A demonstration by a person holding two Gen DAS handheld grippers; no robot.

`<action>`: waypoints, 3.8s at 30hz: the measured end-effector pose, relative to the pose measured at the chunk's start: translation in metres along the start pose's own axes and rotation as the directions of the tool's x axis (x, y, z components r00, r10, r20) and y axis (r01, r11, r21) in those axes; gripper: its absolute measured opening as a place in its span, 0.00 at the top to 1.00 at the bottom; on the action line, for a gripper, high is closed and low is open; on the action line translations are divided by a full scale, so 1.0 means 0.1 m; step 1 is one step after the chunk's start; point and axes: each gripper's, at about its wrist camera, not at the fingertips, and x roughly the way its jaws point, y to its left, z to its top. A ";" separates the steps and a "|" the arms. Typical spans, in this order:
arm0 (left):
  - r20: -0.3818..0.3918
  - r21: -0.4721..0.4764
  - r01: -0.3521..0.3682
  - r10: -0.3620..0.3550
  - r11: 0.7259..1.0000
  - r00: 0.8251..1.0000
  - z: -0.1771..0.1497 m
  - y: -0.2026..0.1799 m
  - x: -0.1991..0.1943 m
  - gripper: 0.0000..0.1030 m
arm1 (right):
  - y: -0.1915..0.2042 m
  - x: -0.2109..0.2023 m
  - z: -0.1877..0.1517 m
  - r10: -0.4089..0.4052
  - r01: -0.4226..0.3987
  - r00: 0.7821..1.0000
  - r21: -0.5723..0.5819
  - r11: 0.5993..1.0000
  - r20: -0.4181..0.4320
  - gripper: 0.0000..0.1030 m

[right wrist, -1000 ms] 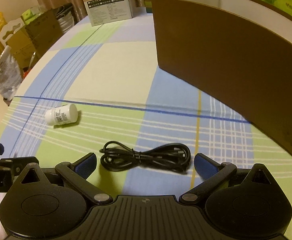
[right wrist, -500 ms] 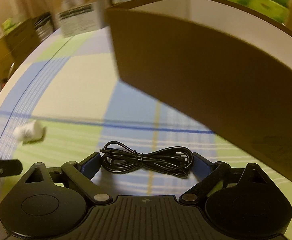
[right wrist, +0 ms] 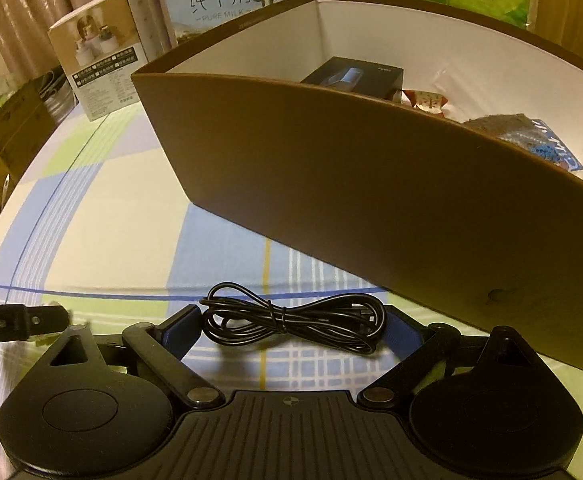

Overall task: Organize objects
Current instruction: 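Grasp the black cable with the right tool while the left tool grasps the white pill bottle, then carry the cable with the right tool while the left tool carries the pill bottle over the box, then lower the cable and pill bottle into the box and open both tools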

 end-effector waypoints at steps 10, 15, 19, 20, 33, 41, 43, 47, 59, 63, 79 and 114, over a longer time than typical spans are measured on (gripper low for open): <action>0.003 0.024 0.010 -0.010 1.000 1.000 -0.05 -0.02 0.00 0.56 | -0.02 -0.04 -0.01 0.003 -0.003 1.000 0.004 1.000 0.003 0.11; 0.011 0.035 0.011 -0.012 0.999 1.000 -0.08 -0.01 -0.07 0.56 | -0.02 -0.09 -0.01 0.005 -0.005 1.000 -0.001 1.000 0.006 0.11; 0.013 0.040 0.015 -0.015 0.999 1.000 -0.14 0.00 -0.14 0.56 | -0.01 -0.17 -0.02 0.009 -0.009 1.000 -0.005 1.000 0.016 0.11; 0.012 0.041 0.016 -0.016 0.999 1.000 -0.16 0.01 -0.16 0.56 | -0.01 -0.19 -0.02 0.011 -0.011 1.000 -0.005 1.000 0.020 0.11; 0.056 0.069 0.062 -0.066 0.996 0.996 -0.34 -0.11 -0.66 0.56 | -0.08 -0.68 -0.08 0.050 -0.050 0.997 0.004 0.999 0.053 0.11; 0.099 0.161 0.139 -0.156 0.977 0.983 -0.36 -0.51 -0.99 0.56 | -0.31 -1.10 -0.16 0.058 -0.059 0.995 0.016 0.998 0.076 0.11; 0.111 0.184 0.158 -0.180 0.970 0.977 -0.34 -0.64 -1.06 0.56 | -0.40 -1.21 -0.18 0.055 -0.058 0.995 0.027 0.998 0.086 0.11; 0.127 0.233 0.190 -0.223 0.954 0.966 -0.32 -0.91 -1.19 0.56 | -0.56 -1.41 -0.18 0.044 -0.050 0.993 0.048 0.998 0.110 0.11; 0.178 0.337 0.222 -0.294 0.915 0.939 -0.07 -1.75 -1.38 0.56 | -1.13 -1.79 0.11 0.004 -0.022 0.977 0.081 0.997 0.213 0.11; 0.189 0.358 0.221 -0.303 0.907 0.934 0.06 -1.98 -1.36 0.56 | -1.29 -1.79 0.27 -0.005 -0.014 0.972 0.079 0.997 0.236 0.11; 0.149 0.409 0.195 -0.276 0.891 0.950 0.73 -2.72 -0.74 0.56 | -1.78 -1.20 1.00 -0.013 0.002 0.977 0.052 0.999 0.211 0.11; 0.111 0.413 0.102 -0.161 0.905 0.981 1.21 -2.72 -0.04 0.09 | -1.90 -0.47 1.44 0.054 -0.056 0.986 0.012 0.998 0.159 0.11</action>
